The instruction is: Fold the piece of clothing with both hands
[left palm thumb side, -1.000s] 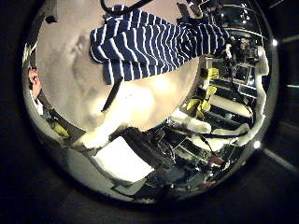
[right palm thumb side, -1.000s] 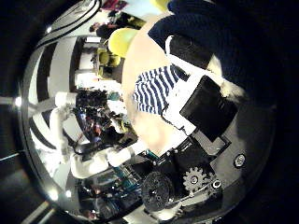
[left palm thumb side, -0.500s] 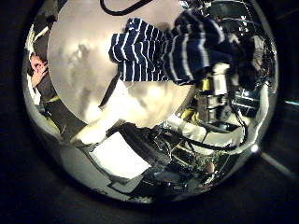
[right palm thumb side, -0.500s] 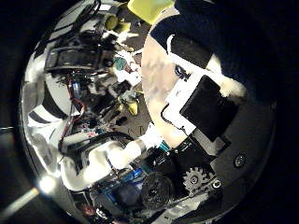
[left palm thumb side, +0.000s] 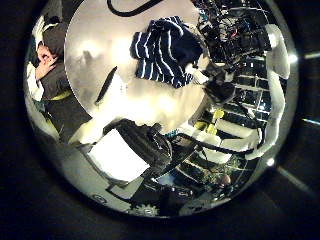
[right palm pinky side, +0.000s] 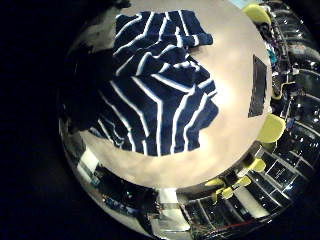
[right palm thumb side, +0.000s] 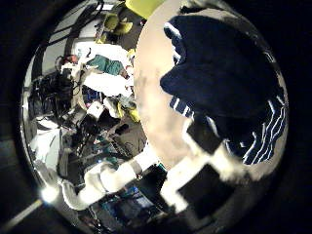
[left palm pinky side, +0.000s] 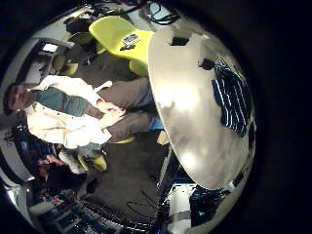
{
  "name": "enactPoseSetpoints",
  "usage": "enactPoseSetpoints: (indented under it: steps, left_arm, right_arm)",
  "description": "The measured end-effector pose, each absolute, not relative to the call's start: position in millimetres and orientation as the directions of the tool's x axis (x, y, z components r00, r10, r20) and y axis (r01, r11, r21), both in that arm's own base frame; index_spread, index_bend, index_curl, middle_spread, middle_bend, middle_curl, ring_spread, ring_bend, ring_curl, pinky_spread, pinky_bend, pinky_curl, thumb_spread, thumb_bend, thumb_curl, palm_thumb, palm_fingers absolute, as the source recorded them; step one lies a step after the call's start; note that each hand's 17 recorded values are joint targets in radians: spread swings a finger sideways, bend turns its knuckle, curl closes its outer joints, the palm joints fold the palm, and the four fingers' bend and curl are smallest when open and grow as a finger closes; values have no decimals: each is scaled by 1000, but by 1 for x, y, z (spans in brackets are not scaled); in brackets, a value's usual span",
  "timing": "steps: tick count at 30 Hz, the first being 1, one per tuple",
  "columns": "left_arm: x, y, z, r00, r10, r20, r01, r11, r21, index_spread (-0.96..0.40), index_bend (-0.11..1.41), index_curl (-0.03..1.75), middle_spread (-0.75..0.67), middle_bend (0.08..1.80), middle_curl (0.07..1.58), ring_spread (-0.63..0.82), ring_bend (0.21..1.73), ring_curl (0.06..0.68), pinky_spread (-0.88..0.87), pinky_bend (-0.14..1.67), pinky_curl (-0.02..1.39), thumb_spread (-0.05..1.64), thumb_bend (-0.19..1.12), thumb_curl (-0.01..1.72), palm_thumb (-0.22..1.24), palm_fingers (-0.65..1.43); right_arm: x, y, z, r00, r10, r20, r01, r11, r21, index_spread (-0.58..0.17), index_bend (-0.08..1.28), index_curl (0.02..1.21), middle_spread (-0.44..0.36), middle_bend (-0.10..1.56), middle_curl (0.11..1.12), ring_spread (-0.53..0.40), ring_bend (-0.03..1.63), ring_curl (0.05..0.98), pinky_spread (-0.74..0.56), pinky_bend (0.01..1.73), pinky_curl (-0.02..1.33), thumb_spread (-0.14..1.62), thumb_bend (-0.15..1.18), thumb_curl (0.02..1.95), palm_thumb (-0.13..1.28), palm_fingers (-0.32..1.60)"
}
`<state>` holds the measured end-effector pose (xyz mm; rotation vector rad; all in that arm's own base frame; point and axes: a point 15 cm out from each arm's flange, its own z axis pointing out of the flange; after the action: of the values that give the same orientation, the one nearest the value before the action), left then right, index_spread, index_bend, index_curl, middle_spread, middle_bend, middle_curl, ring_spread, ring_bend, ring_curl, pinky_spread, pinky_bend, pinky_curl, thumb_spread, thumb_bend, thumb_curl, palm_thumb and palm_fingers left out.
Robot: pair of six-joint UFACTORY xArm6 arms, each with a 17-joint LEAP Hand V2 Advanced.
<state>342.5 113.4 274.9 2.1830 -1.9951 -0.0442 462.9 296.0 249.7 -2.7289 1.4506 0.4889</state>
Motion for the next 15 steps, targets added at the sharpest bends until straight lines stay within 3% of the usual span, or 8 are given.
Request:
enactPoseSetpoints:
  steps: [6,12,15]
  left_arm:
    - [336,103,276,96,-990,105,-984,-78,162,-95,183,414,-2,195,401,5,696,227,65,350,385,1205,-16,386,578,321]
    - [326,81,285,97,-991,94,-983,-80,165,-91,181,414,-3,196,403,5,698,225,64,352,382,1207,-16,393,571,321]
    - [318,66,290,100,-992,81,-981,-85,173,-94,179,412,-12,194,403,-1,703,227,65,360,382,1208,-15,396,569,327]
  right_arm:
    - [448,253,315,553,-778,-299,-791,-603,105,-435,150,382,7,324,324,168,836,336,282,952,682,1084,-35,536,631,-114]
    - [433,172,371,489,-818,-302,-833,-541,119,-410,177,352,7,312,325,201,775,296,411,819,588,1094,-21,497,622,10]
    - [417,134,395,460,-831,-313,-844,-518,136,-383,231,364,-37,403,348,152,809,285,429,659,510,1150,-7,484,661,213]
